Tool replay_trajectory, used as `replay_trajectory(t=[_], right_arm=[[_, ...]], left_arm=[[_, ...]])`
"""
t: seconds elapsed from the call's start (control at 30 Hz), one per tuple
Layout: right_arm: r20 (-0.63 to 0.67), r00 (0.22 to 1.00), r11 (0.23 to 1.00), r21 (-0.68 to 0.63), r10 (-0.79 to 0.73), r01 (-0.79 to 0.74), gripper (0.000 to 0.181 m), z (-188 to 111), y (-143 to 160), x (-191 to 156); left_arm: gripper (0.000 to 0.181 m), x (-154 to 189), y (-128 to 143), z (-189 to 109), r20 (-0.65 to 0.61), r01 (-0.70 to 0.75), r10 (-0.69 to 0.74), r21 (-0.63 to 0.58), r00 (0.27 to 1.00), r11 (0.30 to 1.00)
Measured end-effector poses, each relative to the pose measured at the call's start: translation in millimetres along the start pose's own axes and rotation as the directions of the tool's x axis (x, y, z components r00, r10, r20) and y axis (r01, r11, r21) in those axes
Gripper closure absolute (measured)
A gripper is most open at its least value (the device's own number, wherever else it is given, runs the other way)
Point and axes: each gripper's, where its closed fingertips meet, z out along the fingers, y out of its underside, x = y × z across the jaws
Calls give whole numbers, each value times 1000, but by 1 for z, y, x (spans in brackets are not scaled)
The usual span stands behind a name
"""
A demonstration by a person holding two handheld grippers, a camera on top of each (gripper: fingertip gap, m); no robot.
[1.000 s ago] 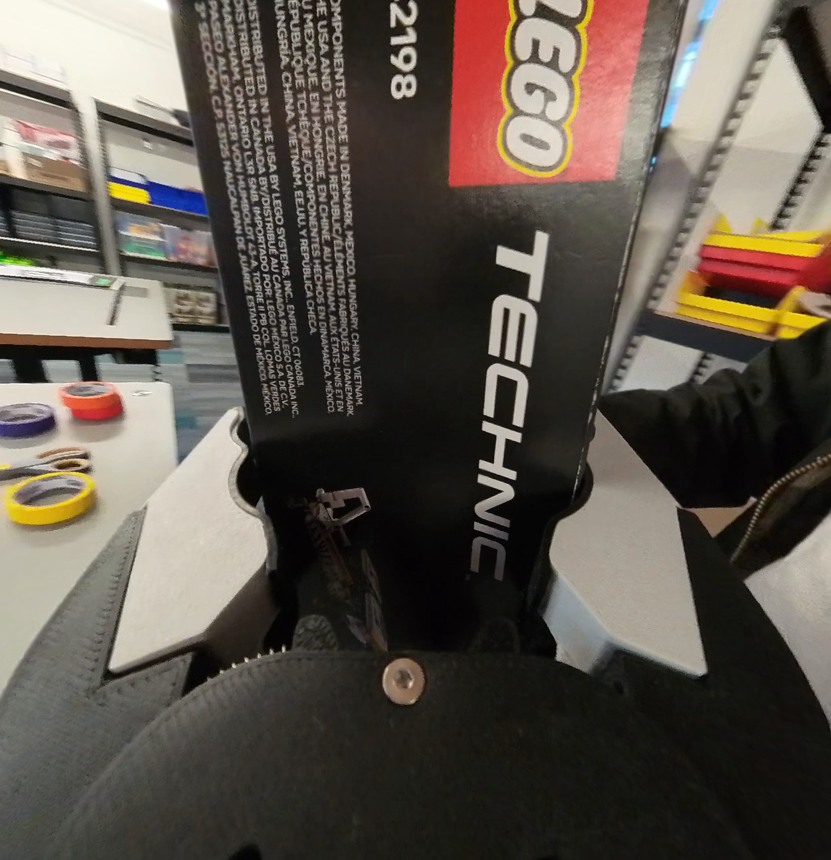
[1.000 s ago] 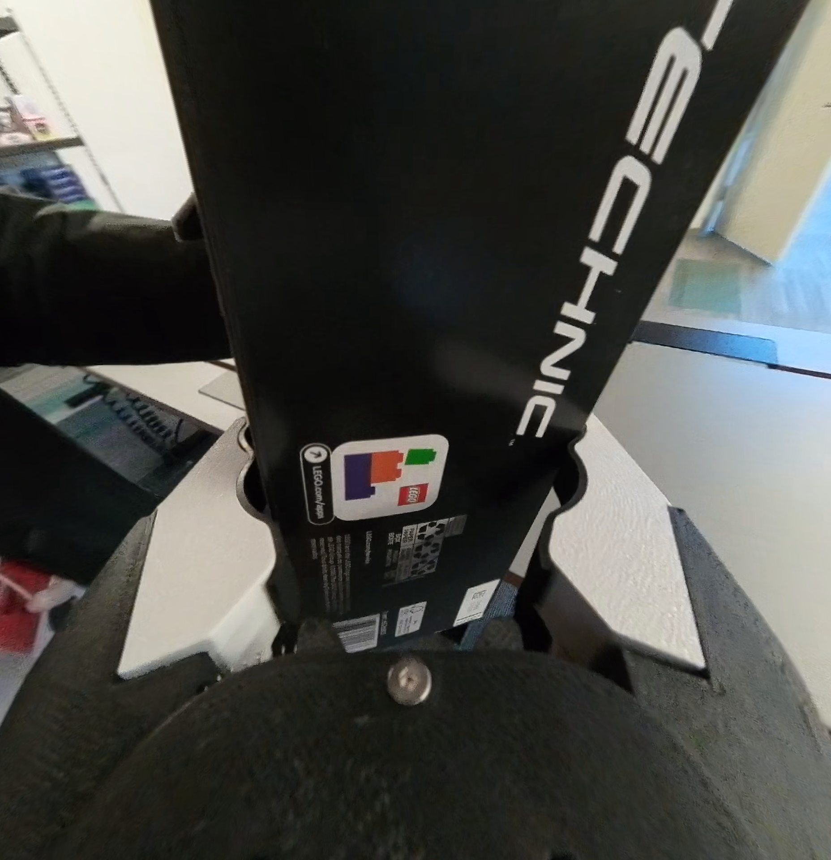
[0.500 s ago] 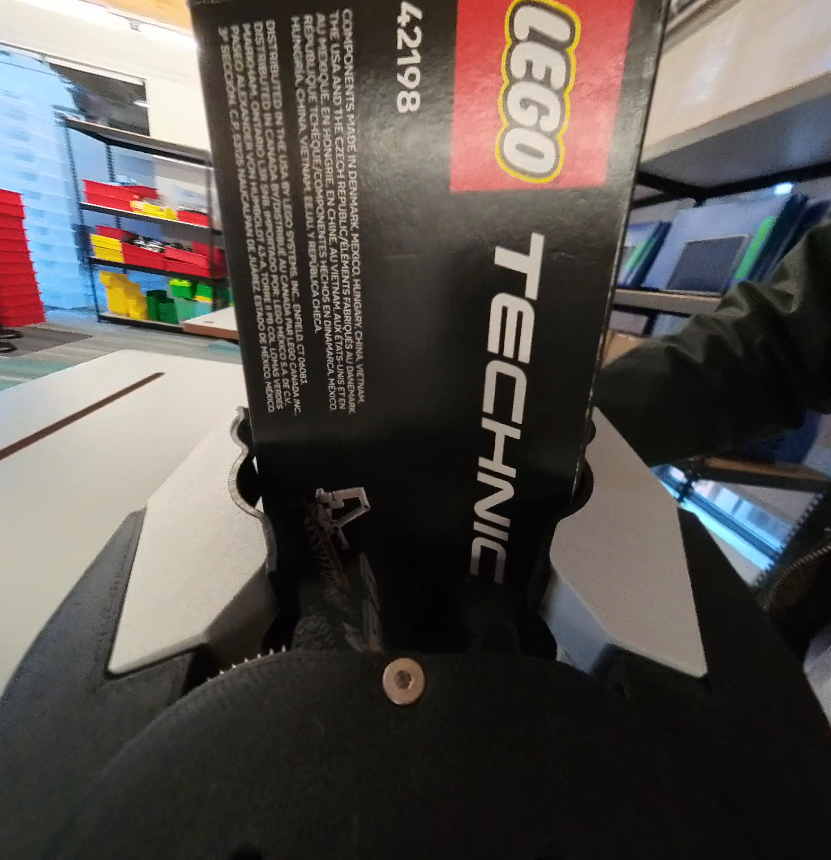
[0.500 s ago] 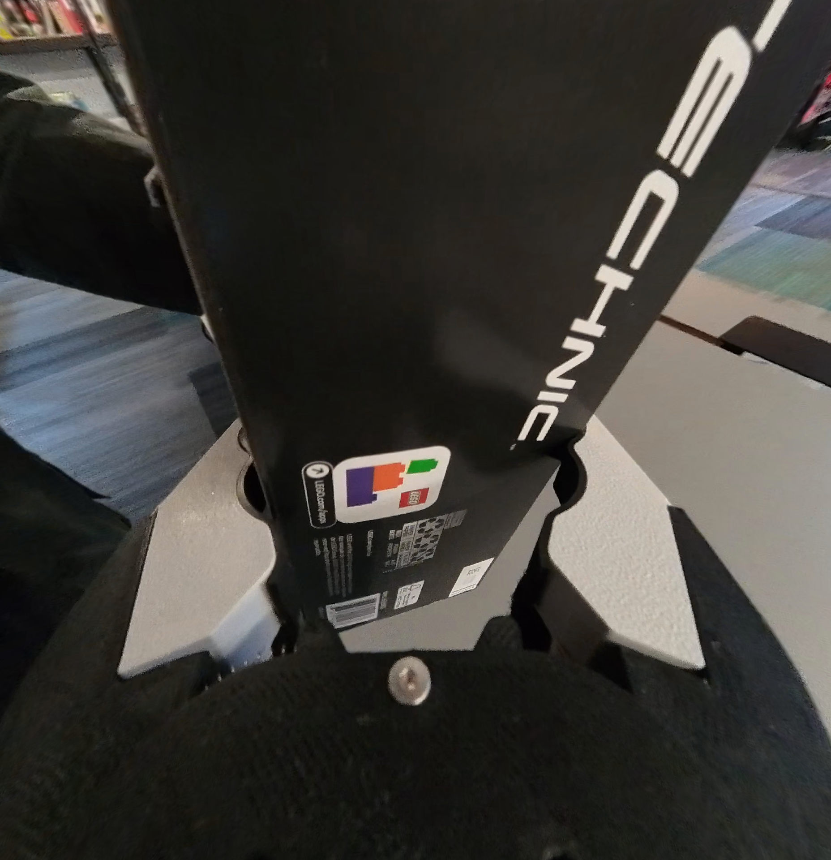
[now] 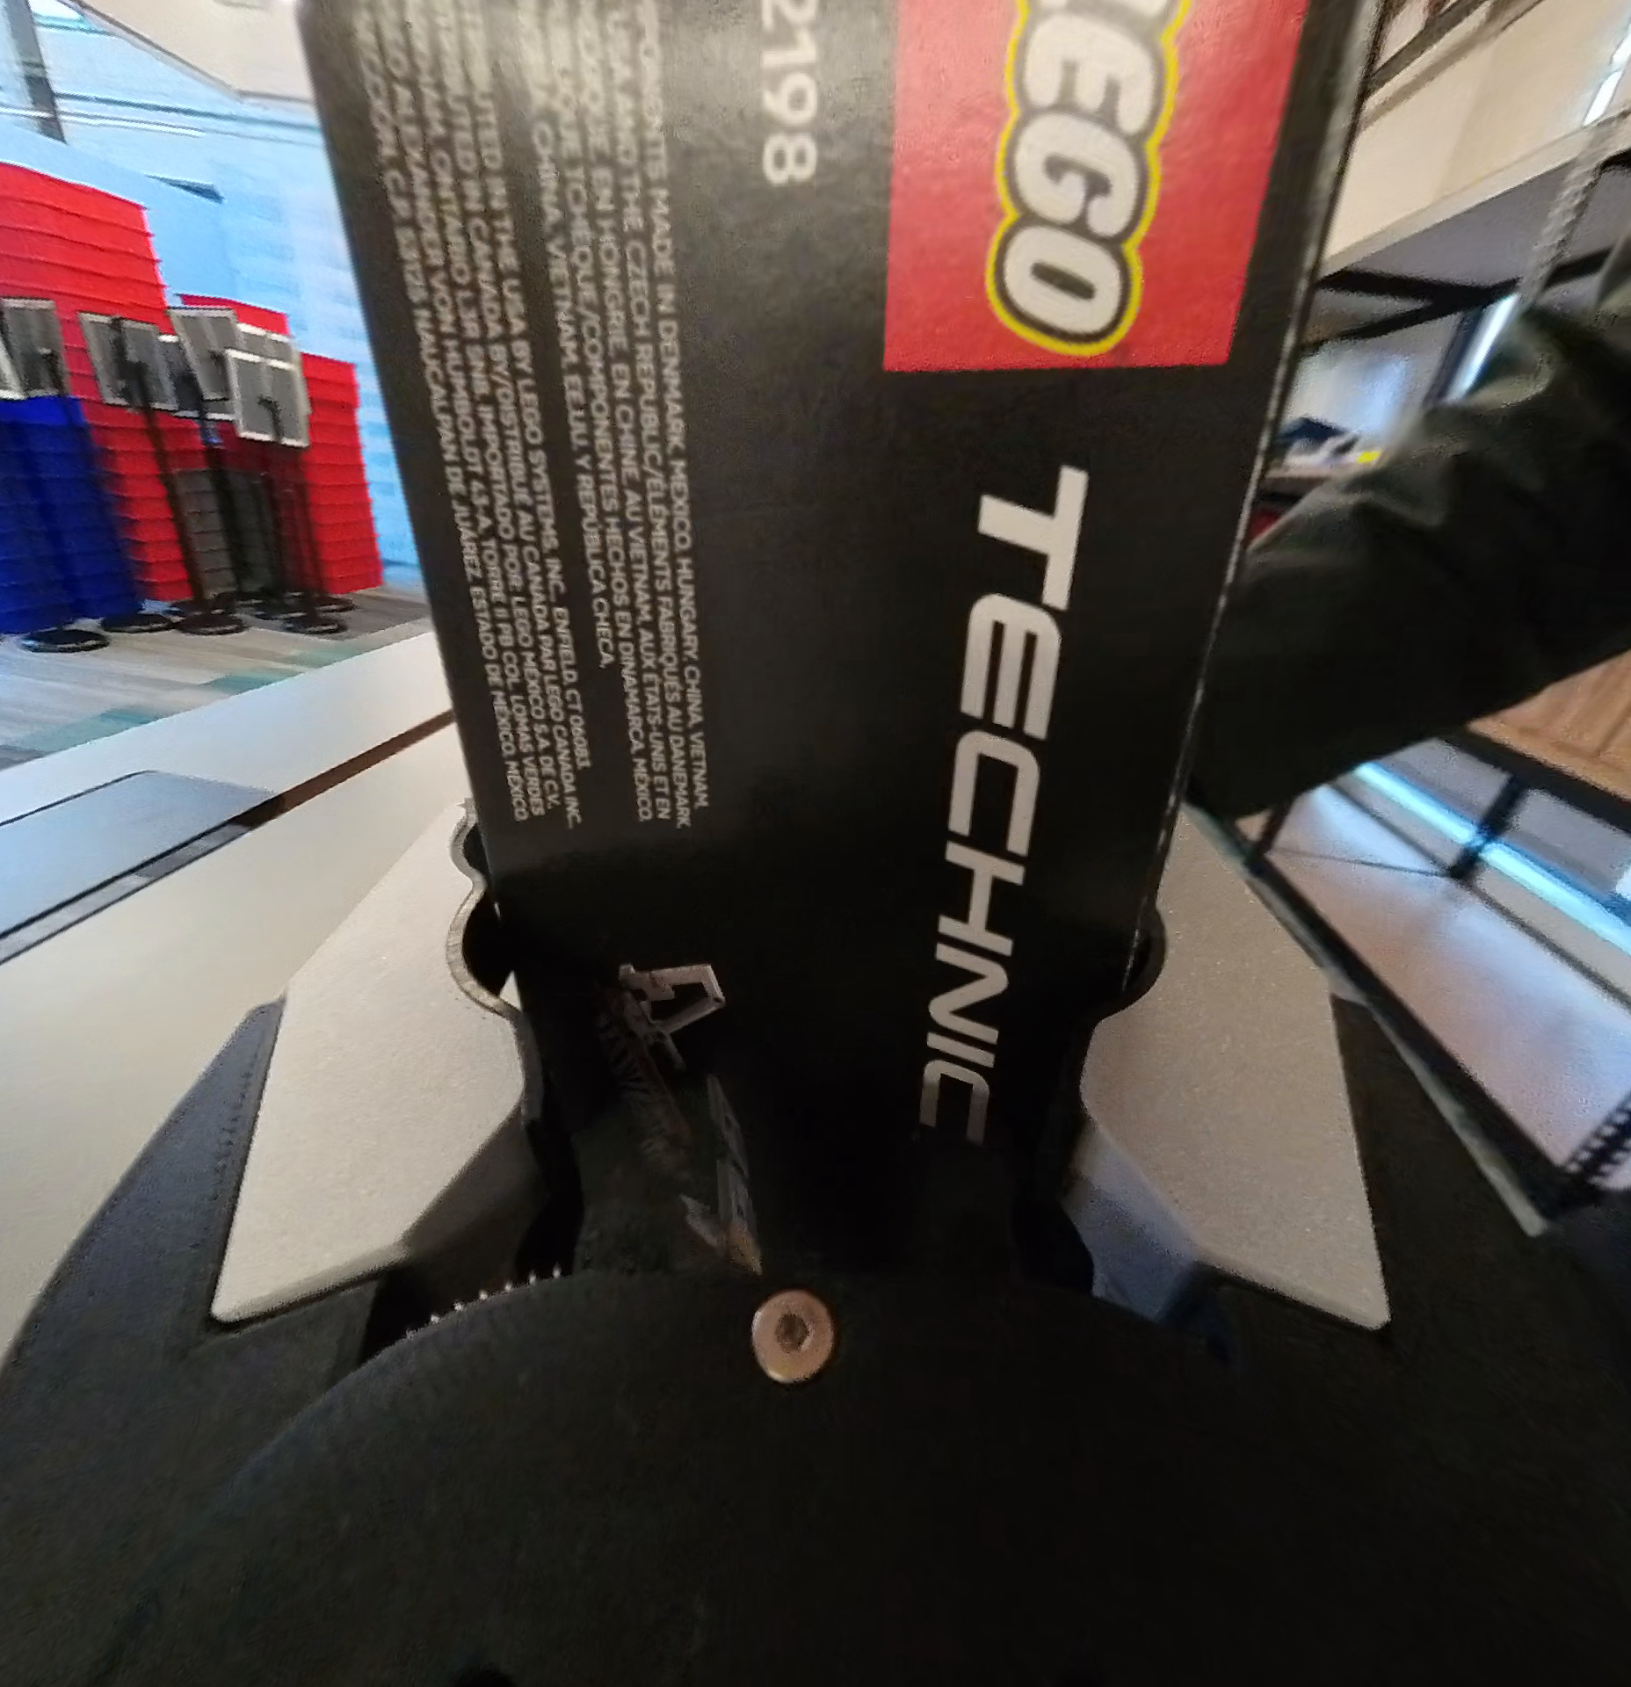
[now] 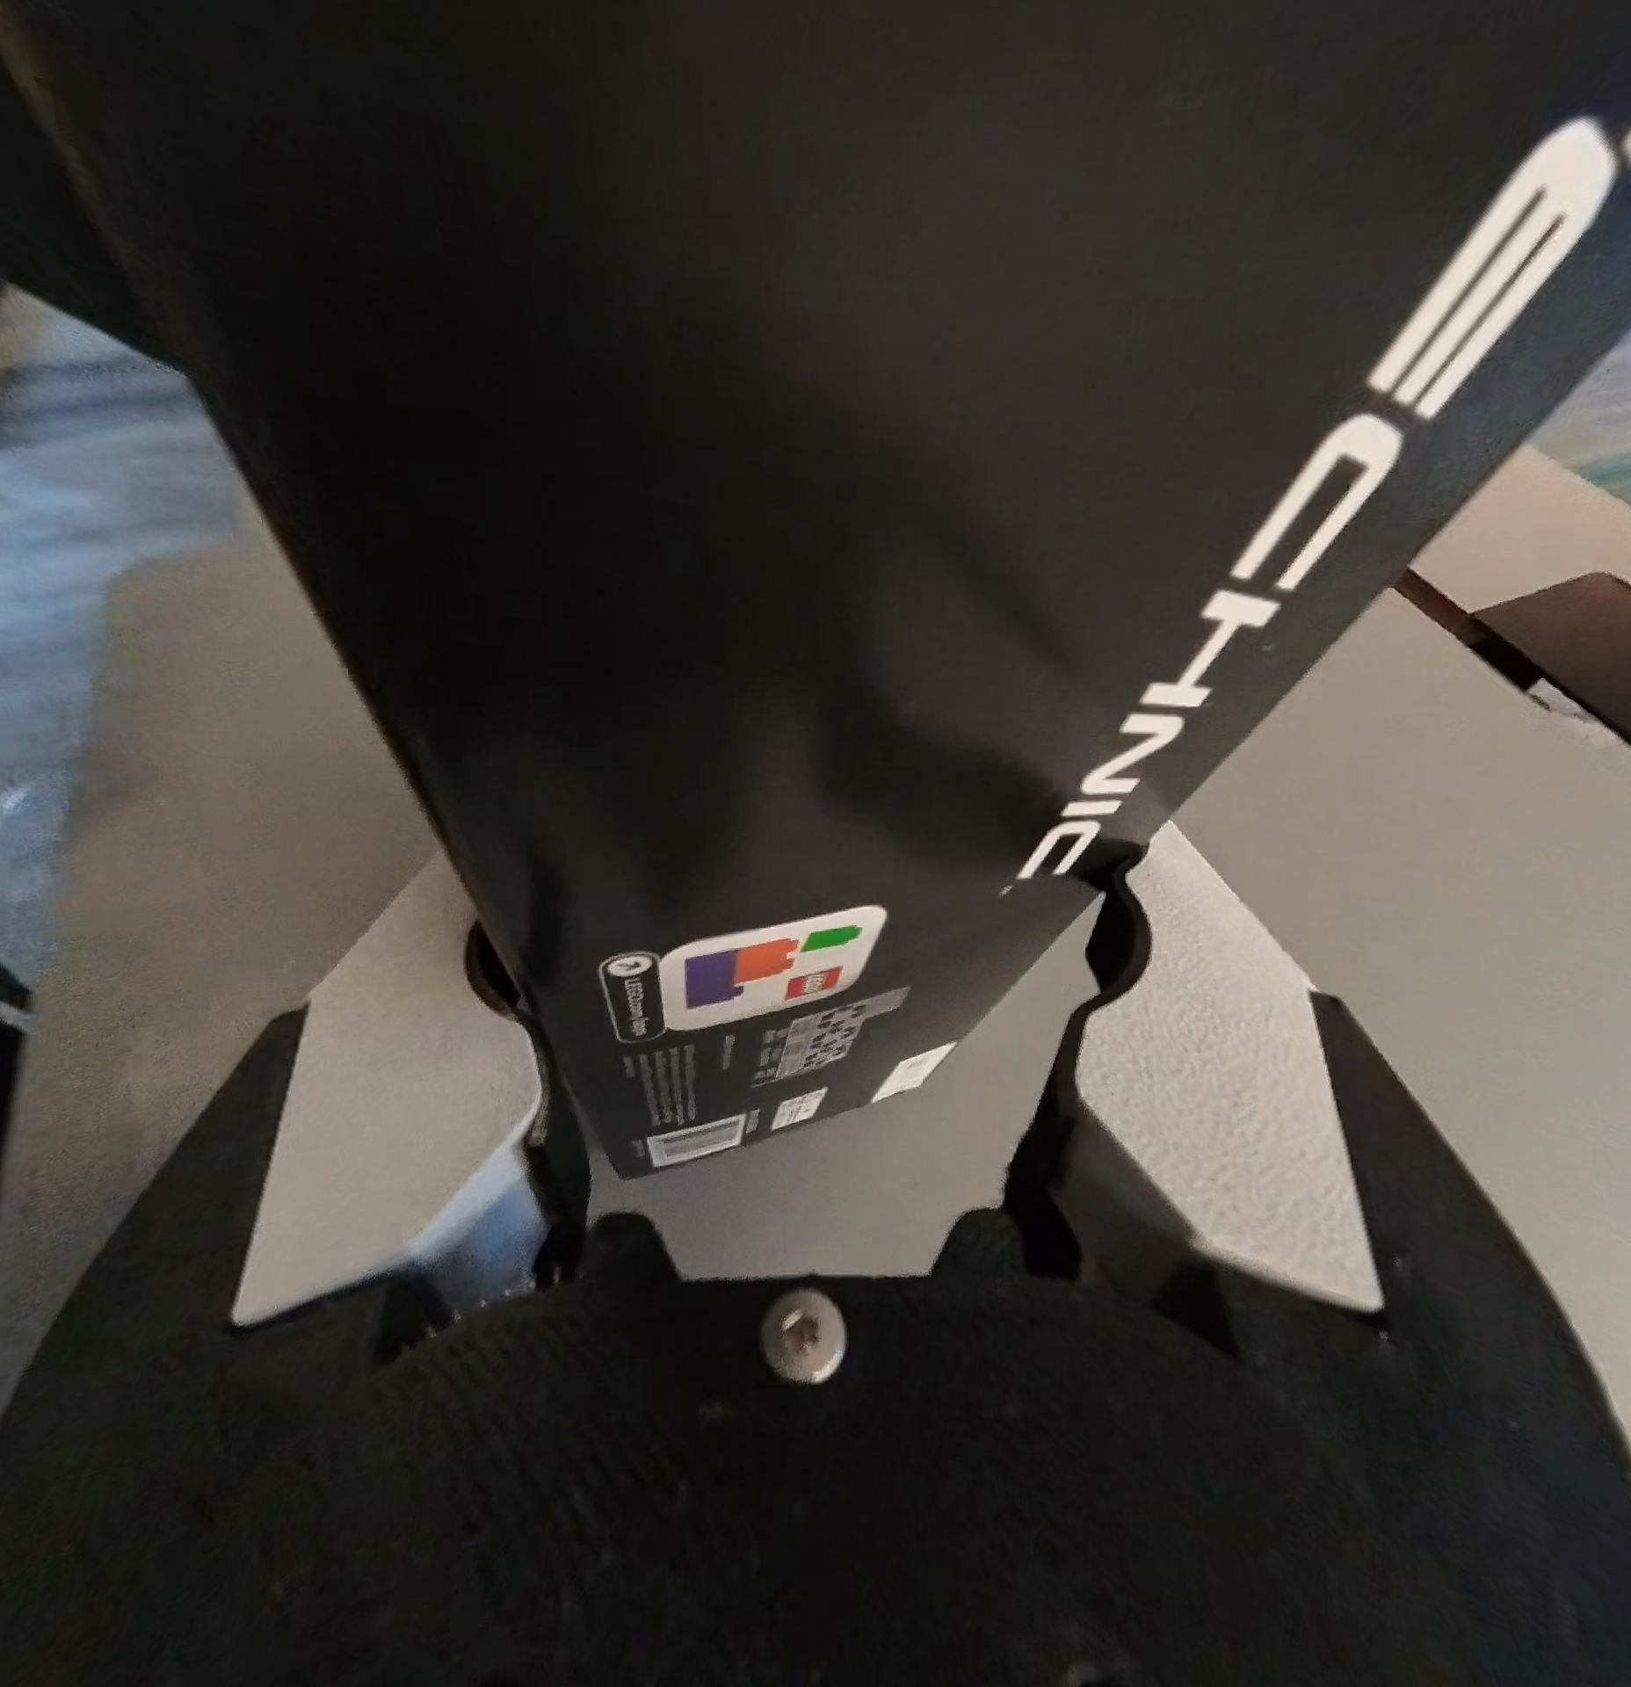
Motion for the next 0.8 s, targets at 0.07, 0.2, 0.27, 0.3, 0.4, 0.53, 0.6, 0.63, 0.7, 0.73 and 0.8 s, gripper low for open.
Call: replay_trajectory(t=[0.07, 0.2, 0.27, 0.3, 0.4, 0.53, 0.6, 0.63, 0.7, 0.73, 0.8], right_arm=[[32, 999, 999, -7, -40, 41, 56, 4, 1, 11], [78, 996, 999, 6, -44, 44, 55, 11, 5, 21], [91, 995, 999, 22, -30, 28, 54, 12, 3, 22], [94, 995, 999, 15, -29, 28, 54, 12, 4, 23], [88, 996, 1000, -17, 9, -7, 54, 11, 6, 22], [54, 991, 992, -51, 121, -119, 43, 1, 10, 16], [11, 988, 987, -45, 153, -152, 40, -10, 9, 13], [-14, 985, 984, -32, 172, -173, 40, -17, 7, 12], [-74, 974, 977, -8, 212, -213, 40, -35, 3, 9], [-106, 969, 974, -6, 224, -226, 40, -46, 1, 7], [-185, 946, 962, -11, 268, -274, 40, -76, -3, 7]], left_arm=[[47, -10, 8, 0, 33, -11, 11, -12, 999, 1000], [45, -21, 7, 3, 93, -32, 33, -14, 995, 999], [45, -24, 8, 4, 107, -14, 17, -32, 994, 999], [45, -25, 9, 4, 114, -9, 15, -51, 993, 999], [46, -26, 6, 1, 150, -31, 43, -76, 988, 997], [44, -12, -6, -4, 139, -93, 106, -102, 985, 990], [49, -9, -11, -7, 150, -70, 84, -98, 985, 993], [52, -10, -15, -9, 165, -60, 74, -89, 984, 994], [58, -12, -18, -12, 177, -62, 80, -107, 981, 992], [58, -12, -22, -13, 180, -66, 84, -102, 980, 993], [57, -12, -27, -17, 193, -91, 114, -125, 975, 988]])
